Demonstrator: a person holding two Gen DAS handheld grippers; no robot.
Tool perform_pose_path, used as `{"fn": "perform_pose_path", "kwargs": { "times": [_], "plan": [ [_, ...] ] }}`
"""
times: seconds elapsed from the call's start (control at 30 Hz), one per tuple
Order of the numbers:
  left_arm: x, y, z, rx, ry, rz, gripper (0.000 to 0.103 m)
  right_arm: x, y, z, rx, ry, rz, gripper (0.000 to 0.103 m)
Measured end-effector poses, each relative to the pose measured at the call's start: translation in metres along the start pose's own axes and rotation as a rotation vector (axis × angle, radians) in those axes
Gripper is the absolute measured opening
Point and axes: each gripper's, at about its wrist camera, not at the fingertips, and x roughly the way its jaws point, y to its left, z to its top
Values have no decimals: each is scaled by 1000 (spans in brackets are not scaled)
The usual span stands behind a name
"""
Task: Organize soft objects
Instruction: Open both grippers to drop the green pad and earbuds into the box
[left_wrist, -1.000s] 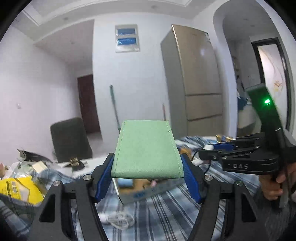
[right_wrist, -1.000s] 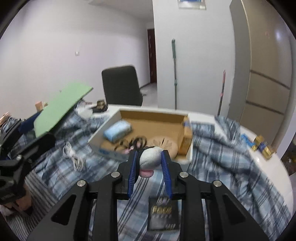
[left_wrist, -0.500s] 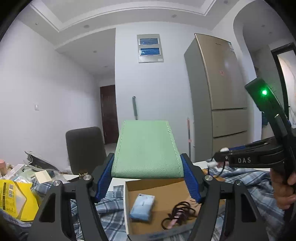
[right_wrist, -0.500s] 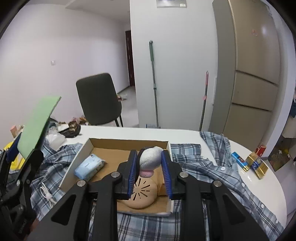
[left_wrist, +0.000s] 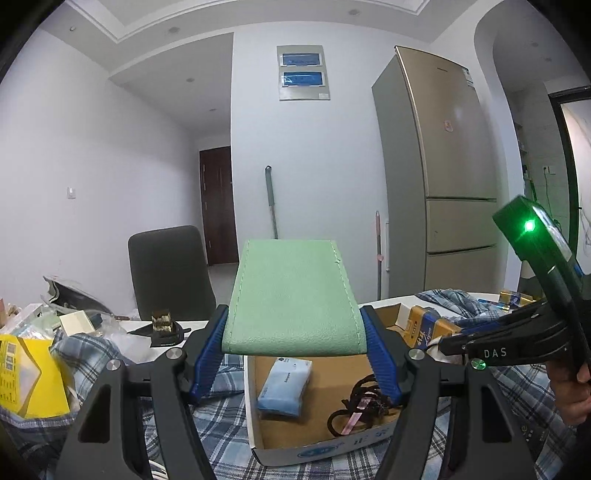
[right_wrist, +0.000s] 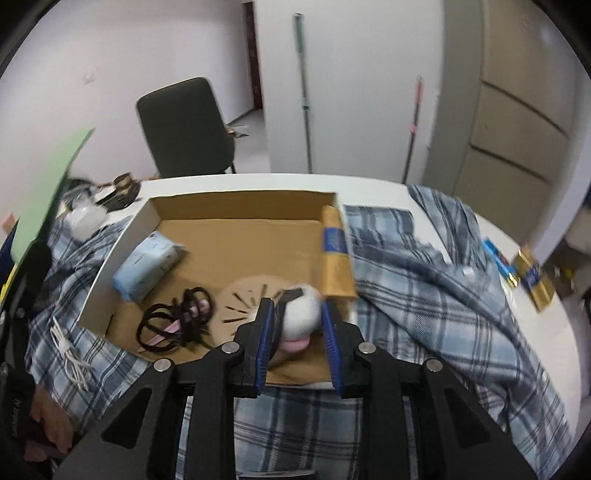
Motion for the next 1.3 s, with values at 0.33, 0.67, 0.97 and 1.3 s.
{"fn": "perform_pose_path", "kwargs": {
  "times": [0.33, 0.67, 0.97, 1.3],
  "plan": [
    [0, 0, 0, 1, 8, 5, 71, 7, -7, -2, 7, 22, 21, 30],
    [29, 2, -6, -4, 174, 17, 71, -33, -14, 7, 51, -156, 29, 48],
    [62, 6, -18, -25, 367, 25, 71, -23, -8, 4, 11, -121, 26, 48],
    [83, 20, -30, -91, 496, 2, 71, -19, -5, 1, 5, -123, 46, 48]
  ]
}}
